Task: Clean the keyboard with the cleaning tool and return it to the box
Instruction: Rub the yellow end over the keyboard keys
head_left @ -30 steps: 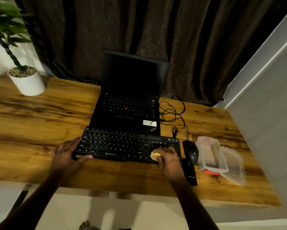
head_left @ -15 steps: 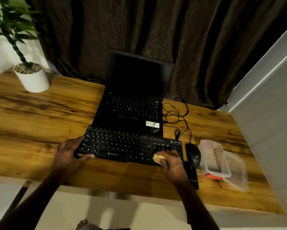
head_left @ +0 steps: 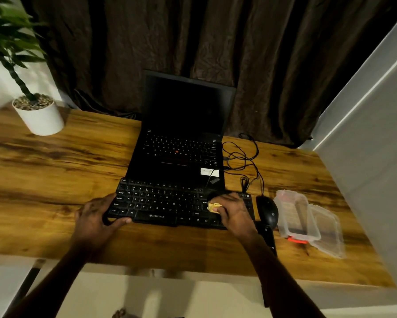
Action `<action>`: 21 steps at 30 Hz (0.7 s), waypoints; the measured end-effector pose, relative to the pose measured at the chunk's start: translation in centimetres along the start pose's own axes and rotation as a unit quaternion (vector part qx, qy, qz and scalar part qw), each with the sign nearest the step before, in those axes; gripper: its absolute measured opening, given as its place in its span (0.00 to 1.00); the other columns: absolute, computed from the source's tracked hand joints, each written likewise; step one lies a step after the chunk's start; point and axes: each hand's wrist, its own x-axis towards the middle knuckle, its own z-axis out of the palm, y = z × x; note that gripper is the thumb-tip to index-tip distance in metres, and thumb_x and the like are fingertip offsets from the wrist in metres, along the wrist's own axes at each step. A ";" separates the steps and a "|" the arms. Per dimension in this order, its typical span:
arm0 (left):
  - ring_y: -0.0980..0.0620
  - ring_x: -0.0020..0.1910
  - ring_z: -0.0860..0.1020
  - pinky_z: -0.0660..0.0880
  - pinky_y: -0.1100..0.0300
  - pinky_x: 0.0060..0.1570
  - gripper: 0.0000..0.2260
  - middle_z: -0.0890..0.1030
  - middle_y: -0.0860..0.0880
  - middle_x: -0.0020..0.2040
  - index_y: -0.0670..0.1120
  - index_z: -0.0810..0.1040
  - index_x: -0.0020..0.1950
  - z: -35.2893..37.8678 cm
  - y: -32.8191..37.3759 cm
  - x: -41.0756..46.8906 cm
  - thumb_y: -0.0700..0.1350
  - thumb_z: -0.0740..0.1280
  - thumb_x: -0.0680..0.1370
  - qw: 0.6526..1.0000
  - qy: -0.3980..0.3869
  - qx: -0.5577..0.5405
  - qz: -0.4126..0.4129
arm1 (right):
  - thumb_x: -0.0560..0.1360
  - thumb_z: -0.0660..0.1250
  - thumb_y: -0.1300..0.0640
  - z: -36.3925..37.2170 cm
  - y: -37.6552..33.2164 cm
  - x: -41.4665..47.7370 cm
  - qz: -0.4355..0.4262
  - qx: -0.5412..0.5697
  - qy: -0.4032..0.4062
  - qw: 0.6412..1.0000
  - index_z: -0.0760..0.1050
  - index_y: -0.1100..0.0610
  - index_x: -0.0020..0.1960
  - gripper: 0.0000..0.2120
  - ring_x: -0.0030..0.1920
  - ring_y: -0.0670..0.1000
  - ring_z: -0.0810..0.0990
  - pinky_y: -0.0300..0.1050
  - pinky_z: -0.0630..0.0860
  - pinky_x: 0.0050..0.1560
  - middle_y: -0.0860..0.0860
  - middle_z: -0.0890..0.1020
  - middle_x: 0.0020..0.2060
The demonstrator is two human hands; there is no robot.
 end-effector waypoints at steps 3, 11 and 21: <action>0.41 0.66 0.71 0.64 0.42 0.63 0.43 0.78 0.43 0.65 0.51 0.71 0.73 0.0 -0.1 0.0 0.75 0.60 0.65 1.000 -0.003 0.007 0.005 | 0.78 0.64 0.59 -0.3 1.1 -0.3 0.011 -0.036 -0.012 0.999 0.78 0.47 0.59 0.13 0.61 0.49 0.71 0.48 0.69 0.61 0.45 0.80 0.58; 0.43 0.71 0.67 0.63 0.36 0.66 0.37 0.60 0.56 0.80 0.54 0.61 0.79 -0.2 0.7 -0.8 0.72 0.53 0.75 0.994 -0.033 0.050 0.090 | 0.78 0.66 0.59 0.0 0.5 1.1 -0.005 0.015 0.009 1.000 0.79 0.46 0.57 0.12 0.59 0.48 0.72 0.50 0.70 0.60 0.45 0.82 0.55; 0.43 0.72 0.68 0.64 0.38 0.65 0.33 0.60 0.56 0.79 0.52 0.67 0.77 0.3 0.3 -0.7 0.69 0.53 0.77 0.989 -0.026 0.082 0.121 | 0.78 0.64 0.57 -0.5 1.5 1.0 0.045 -0.042 -0.018 0.998 0.78 0.46 0.60 0.12 0.62 0.50 0.70 0.48 0.68 0.63 0.46 0.80 0.59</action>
